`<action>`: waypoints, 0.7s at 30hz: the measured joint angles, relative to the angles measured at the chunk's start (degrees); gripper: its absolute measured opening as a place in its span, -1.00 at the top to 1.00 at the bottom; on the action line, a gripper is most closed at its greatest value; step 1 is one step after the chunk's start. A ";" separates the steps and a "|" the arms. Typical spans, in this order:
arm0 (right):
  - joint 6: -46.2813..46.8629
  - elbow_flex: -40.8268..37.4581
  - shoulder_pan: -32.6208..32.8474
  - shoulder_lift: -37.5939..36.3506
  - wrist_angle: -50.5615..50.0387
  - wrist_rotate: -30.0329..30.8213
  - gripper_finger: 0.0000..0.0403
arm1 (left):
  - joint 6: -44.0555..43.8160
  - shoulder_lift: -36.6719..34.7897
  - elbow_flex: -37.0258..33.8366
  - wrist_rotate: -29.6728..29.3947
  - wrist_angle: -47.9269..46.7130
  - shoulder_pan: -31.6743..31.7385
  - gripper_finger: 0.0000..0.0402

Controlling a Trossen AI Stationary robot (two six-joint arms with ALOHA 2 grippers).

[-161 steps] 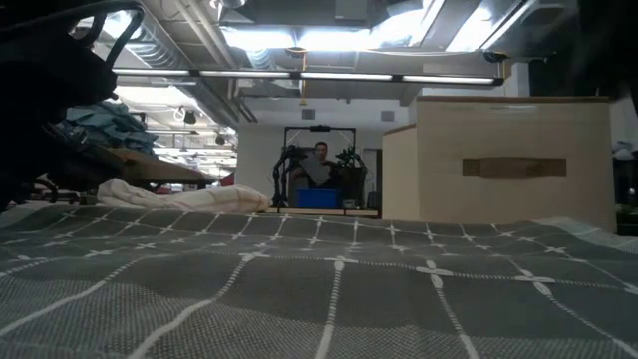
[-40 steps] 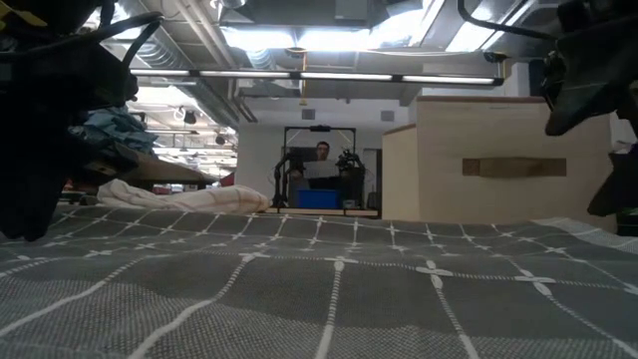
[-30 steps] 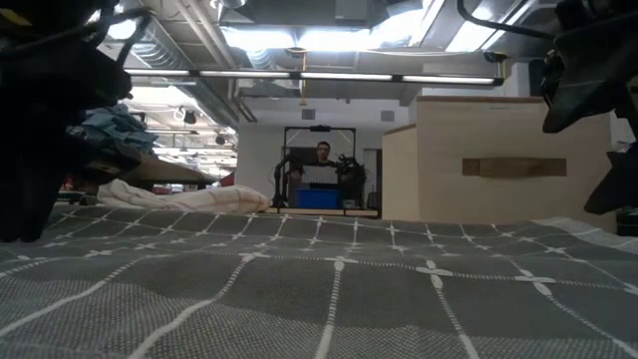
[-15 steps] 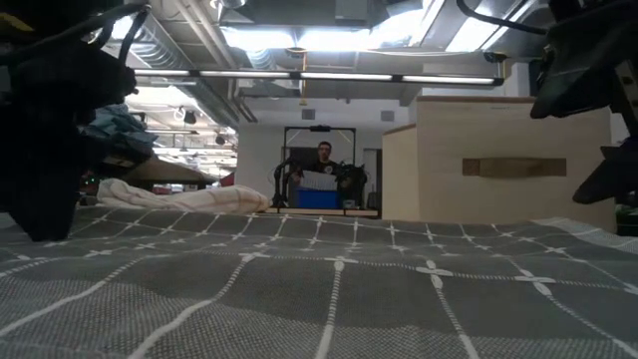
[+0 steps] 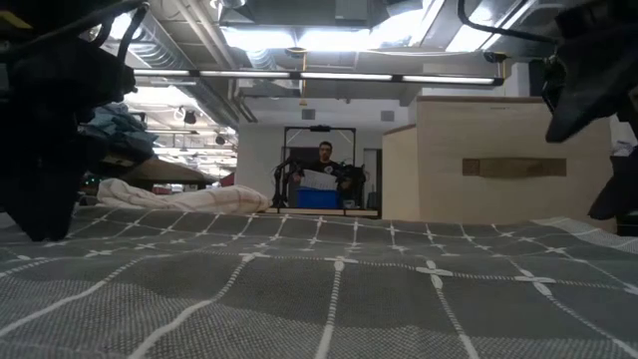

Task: Fold towel
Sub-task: Fold the gray white kitchen towel

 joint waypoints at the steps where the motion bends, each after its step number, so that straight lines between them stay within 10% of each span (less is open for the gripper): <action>1: -0.01 0.00 0.00 0.00 -0.93 0.00 -0.82 | 0.00 0.00 0.00 -0.01 0.39 0.00 0.83; 21: -0.07 0.00 0.00 0.02 -0.67 2.71 -0.82 | 0.00 0.00 0.00 0.00 4.34 0.00 0.83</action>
